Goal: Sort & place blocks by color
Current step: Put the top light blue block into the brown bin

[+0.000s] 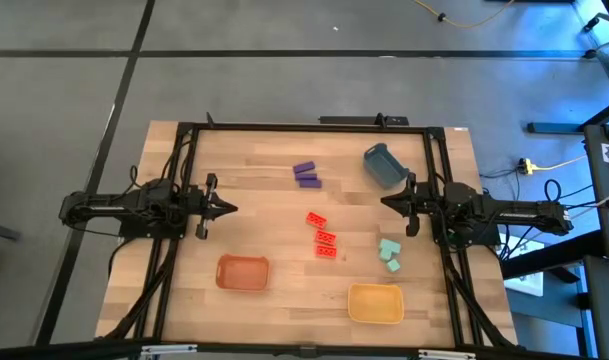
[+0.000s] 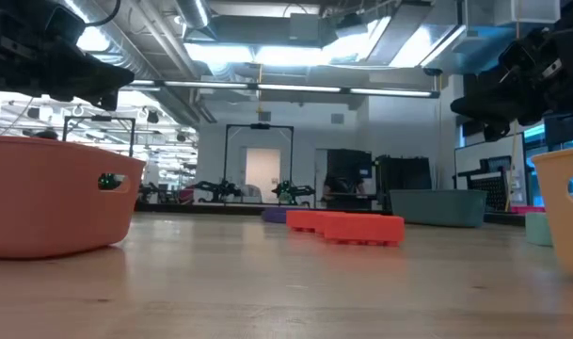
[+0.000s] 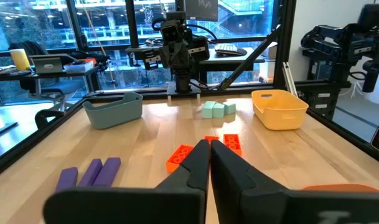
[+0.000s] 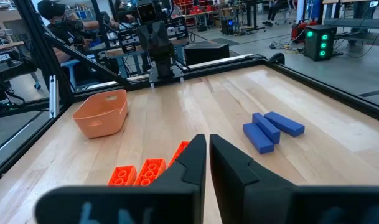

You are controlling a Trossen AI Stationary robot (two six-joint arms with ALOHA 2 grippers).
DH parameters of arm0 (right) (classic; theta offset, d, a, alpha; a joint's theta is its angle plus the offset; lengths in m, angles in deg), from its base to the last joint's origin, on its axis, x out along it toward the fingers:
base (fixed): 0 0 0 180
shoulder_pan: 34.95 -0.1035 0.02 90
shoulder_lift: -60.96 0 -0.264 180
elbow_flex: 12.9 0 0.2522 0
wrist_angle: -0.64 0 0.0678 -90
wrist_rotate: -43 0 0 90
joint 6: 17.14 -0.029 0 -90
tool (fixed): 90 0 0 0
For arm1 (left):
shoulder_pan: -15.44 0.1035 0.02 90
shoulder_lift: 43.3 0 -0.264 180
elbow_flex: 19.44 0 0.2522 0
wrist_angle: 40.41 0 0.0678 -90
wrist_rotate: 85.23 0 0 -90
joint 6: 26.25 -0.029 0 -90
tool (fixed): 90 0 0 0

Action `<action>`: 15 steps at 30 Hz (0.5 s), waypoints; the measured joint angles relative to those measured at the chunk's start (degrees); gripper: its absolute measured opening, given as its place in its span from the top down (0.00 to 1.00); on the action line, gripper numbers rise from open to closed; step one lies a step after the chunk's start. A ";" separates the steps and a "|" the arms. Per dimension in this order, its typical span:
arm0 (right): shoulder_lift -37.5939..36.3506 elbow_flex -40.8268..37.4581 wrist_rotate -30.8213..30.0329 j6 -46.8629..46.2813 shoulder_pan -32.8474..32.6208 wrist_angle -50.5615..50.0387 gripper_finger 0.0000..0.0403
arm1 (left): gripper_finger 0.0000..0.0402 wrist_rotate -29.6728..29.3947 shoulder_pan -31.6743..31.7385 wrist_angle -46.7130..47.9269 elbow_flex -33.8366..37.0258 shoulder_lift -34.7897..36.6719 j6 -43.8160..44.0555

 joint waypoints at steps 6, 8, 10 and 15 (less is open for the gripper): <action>0.00 0.00 0.00 0.00 0.02 -0.02 0.94 | 1.00 0.01 0.00 -0.01 0.00 -0.01 -0.01; -0.02 0.00 0.00 0.00 0.00 0.00 0.94 | 0.99 0.01 0.02 0.01 0.00 0.00 -0.01; 0.00 0.00 0.00 0.00 0.01 -0.02 0.94 | 0.98 0.01 0.00 0.01 0.00 0.00 0.01; -0.02 0.00 0.00 0.00 0.02 -0.02 0.94 | 0.96 0.01 0.02 0.00 0.00 0.00 0.00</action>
